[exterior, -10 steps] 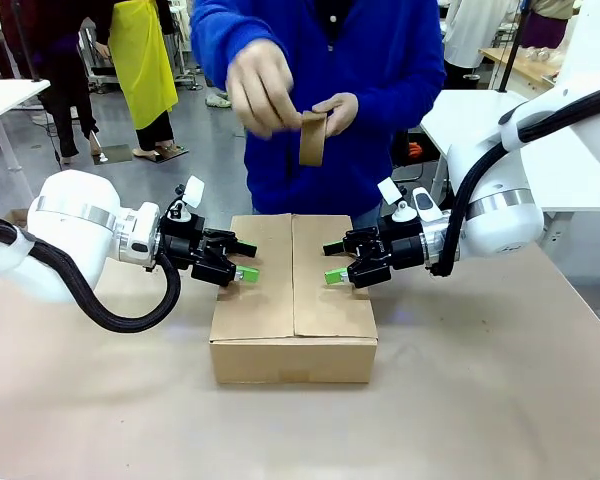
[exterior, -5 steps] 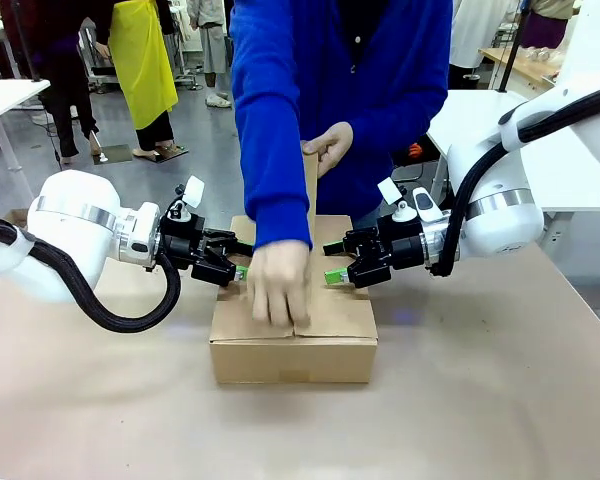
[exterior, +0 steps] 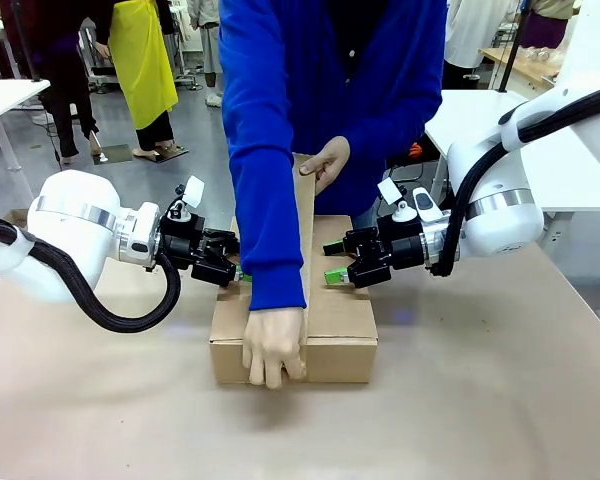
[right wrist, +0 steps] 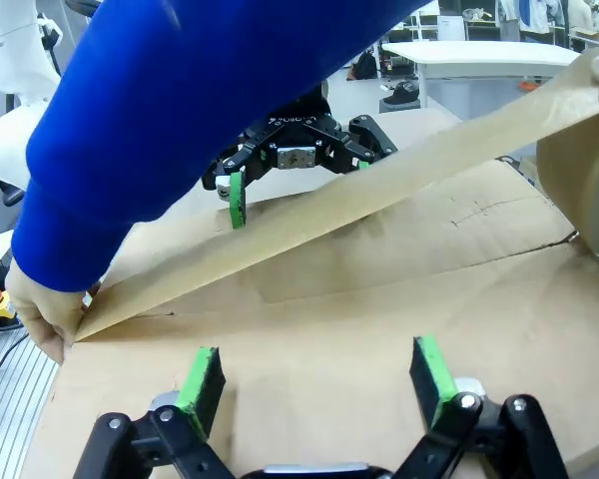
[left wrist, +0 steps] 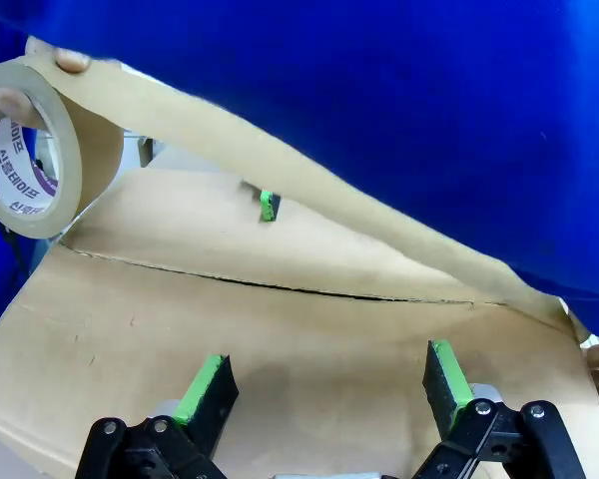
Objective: Pack the gift set into the box.
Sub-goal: Press and hold the closed box until the human finishes sealing it.
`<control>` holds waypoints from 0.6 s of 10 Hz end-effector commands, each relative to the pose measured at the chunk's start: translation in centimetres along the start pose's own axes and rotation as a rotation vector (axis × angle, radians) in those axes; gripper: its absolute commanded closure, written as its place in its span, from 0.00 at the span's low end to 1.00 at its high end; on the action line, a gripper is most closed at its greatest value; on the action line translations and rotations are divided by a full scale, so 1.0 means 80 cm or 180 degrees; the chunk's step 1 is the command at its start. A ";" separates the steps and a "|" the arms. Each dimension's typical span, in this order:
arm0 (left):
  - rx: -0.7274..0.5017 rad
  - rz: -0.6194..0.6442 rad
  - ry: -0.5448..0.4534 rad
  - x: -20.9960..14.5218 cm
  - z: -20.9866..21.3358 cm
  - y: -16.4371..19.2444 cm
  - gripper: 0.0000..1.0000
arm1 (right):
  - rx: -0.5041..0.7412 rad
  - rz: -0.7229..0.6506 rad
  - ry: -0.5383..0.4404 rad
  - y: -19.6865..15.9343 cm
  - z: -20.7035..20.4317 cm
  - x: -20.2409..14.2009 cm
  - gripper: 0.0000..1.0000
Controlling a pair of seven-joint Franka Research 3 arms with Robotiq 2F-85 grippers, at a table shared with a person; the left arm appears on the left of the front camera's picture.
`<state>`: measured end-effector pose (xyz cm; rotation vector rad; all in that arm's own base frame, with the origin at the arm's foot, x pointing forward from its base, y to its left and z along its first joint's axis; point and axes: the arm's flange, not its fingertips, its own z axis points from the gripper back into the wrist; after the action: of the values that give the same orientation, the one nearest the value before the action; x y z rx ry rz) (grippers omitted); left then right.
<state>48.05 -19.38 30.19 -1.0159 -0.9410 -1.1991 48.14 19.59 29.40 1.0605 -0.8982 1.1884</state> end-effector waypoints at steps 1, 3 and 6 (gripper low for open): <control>-0.0002 -0.0011 -0.0002 -0.003 0.001 -0.001 0.00 | 0.0012 -0.0006 -0.0007 0.000 -0.002 -0.001 0.00; -0.0002 -0.0011 -0.0002 -0.003 0.001 -0.001 0.00 | 0.0012 -0.0006 -0.0007 0.000 -0.002 -0.001 0.00; -0.0002 -0.0011 -0.0002 -0.003 0.001 -0.001 0.00 | 0.0012 -0.0006 -0.0007 0.000 -0.002 -0.001 0.00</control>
<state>48.05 -19.38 30.20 -1.0157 -0.9412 -1.1990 48.14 19.59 29.40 1.0605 -0.8982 1.1884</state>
